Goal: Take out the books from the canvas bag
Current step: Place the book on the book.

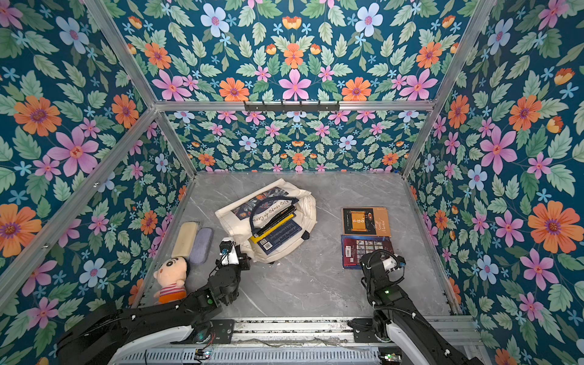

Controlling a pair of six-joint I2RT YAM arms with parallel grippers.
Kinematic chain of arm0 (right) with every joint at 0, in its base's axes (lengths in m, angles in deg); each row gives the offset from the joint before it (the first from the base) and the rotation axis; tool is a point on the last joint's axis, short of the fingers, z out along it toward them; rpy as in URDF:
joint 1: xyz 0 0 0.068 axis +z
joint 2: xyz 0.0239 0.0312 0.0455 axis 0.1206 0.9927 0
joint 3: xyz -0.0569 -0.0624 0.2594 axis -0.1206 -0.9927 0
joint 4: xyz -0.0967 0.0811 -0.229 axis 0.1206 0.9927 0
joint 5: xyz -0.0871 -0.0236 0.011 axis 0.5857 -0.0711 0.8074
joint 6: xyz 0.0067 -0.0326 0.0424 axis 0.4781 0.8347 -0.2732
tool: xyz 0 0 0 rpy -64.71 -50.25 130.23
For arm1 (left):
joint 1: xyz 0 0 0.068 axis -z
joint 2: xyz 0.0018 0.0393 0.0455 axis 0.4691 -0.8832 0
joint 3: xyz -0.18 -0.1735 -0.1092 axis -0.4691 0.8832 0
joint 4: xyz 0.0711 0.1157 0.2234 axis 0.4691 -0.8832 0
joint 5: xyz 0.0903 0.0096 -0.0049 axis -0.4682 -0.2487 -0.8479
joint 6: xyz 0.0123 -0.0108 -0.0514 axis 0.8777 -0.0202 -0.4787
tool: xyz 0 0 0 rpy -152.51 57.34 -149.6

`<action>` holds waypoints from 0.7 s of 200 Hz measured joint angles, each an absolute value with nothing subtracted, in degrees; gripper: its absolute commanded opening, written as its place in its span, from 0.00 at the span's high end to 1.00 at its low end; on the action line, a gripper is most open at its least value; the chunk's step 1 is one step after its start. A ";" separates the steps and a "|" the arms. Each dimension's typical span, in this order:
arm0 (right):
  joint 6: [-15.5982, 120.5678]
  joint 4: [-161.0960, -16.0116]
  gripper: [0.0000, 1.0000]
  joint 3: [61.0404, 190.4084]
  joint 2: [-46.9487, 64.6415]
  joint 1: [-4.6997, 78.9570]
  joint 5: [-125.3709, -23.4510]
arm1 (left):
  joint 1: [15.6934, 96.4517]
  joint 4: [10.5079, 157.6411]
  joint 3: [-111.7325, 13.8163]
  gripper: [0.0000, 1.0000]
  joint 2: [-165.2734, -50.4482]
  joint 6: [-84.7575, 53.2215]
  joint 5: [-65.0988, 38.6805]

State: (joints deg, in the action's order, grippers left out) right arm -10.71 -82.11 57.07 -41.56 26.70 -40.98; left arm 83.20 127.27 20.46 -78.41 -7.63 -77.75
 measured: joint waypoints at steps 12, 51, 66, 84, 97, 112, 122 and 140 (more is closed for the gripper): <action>-10.77 -80.90 0.62 57.44 -42.24 26.67 -41.20 | 83.20 127.25 20.46 1.00 -78.28 -7.63 -77.75; -10.77 -77.58 0.40 58.03 -44.16 25.73 -42.10 | 83.20 127.25 20.46 1.00 -78.30 -7.65 -77.75; -10.75 -76.07 0.33 58.82 -44.20 25.28 -42.80 | 83.20 127.25 20.46 1.00 -78.34 -7.65 -77.75; -10.73 -73.91 0.09 59.82 -44.25 24.84 -43.89 | 83.20 127.25 20.46 1.00 -78.28 -7.65 -77.75; -10.73 -71.99 0.04 60.68 -44.31 24.47 -44.41 | 83.20 127.22 20.46 1.00 -78.25 -7.65 -77.73; -10.64 -69.82 0.01 61.88 -44.47 24.10 -45.46 | 83.20 127.22 20.46 1.00 -78.19 -7.74 -77.73; -10.77 -68.38 0.01 62.67 -44.49 24.01 -45.90 | 83.20 127.20 20.46 1.00 -78.17 -7.80 -77.73; -10.79 -66.72 0.01 63.67 -44.71 23.94 -46.88 | 83.20 127.18 20.46 1.00 -78.10 -7.80 -77.73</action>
State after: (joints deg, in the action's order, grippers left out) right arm -10.79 -66.72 63.67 -44.71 23.94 -46.88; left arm 83.20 127.18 20.46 -78.10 -7.80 -77.73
